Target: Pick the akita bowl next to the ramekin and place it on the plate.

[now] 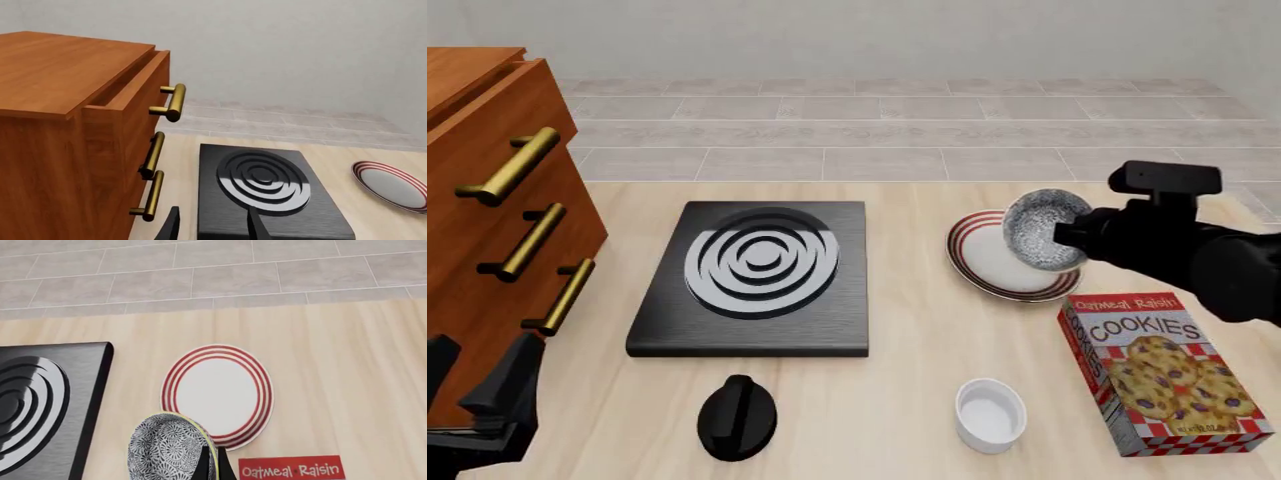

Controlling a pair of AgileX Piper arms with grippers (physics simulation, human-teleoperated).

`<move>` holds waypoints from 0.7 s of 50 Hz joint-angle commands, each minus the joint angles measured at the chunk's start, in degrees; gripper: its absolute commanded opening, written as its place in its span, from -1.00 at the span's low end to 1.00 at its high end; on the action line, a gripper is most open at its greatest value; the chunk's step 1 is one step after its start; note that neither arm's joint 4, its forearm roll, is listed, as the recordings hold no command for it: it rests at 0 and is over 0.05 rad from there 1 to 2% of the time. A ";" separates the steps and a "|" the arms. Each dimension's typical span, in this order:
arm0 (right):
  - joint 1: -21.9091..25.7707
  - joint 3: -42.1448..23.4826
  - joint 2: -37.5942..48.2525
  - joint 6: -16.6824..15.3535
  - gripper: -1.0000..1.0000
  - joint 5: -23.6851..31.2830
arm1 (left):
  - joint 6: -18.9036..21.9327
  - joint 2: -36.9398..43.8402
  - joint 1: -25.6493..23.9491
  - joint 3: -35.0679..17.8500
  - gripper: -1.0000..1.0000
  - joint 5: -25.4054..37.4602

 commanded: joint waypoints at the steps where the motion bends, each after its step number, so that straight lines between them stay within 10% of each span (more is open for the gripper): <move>1: -0.10 -0.67 2.73 0.03 -1.00 -2.18 | -0.02 -0.20 0.07 0.00 1.00 0.18; 35: -1.84 -3.55 11.44 -3.67 -1.00 -5.74 | -0.46 -0.56 0.56 -0.01 1.00 0.47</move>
